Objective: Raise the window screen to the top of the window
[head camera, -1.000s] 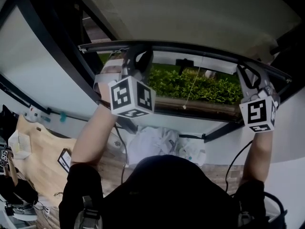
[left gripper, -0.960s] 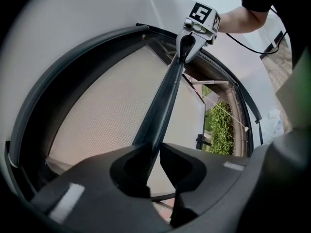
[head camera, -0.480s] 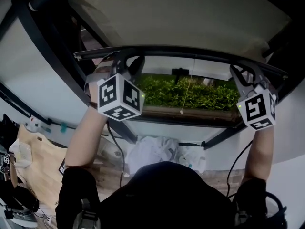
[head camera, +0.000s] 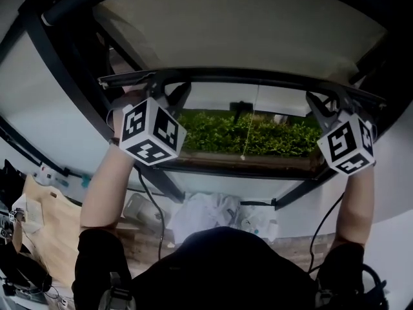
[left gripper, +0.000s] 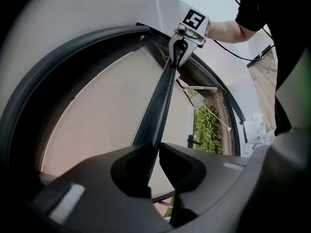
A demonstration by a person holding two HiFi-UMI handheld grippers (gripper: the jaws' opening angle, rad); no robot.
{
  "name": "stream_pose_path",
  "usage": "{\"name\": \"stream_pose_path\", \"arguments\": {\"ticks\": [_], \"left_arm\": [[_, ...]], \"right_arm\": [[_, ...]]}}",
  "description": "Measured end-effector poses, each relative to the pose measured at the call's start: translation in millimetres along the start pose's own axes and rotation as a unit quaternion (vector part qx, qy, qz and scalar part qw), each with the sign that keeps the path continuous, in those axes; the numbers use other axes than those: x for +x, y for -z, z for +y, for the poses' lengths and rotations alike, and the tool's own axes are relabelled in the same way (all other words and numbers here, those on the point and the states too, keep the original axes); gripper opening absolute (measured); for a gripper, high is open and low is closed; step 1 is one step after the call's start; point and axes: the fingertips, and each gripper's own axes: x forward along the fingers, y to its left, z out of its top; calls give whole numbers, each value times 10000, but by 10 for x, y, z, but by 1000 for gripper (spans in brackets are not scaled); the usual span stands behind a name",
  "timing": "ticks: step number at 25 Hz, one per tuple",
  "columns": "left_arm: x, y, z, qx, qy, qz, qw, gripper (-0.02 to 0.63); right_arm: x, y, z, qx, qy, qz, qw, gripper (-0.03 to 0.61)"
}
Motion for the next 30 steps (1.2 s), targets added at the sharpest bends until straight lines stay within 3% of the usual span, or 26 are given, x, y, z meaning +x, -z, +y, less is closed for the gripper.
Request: {"name": "stream_pose_path", "arguments": {"ticks": [12, 19, 25, 30], "left_arm": [[-135, -207, 495, 78, -557, -113, 9984, 49], [-138, -271, 569, 319, -349, 36, 9989, 46], [-197, -324, 655, 516, -641, 9, 9966, 46], [-201, -325, 700, 468, -601, -88, 9971, 46]], "right_arm": [[-161, -193, -508, -75, 291, -204, 9993, 46], [-197, -250, -582, 78, -26, -488, 9988, 46], [-248, -289, -643, -14, 184, -431, 9989, 46], [-242, -317, -674, -90, 202, -305, 9993, 46]]}}
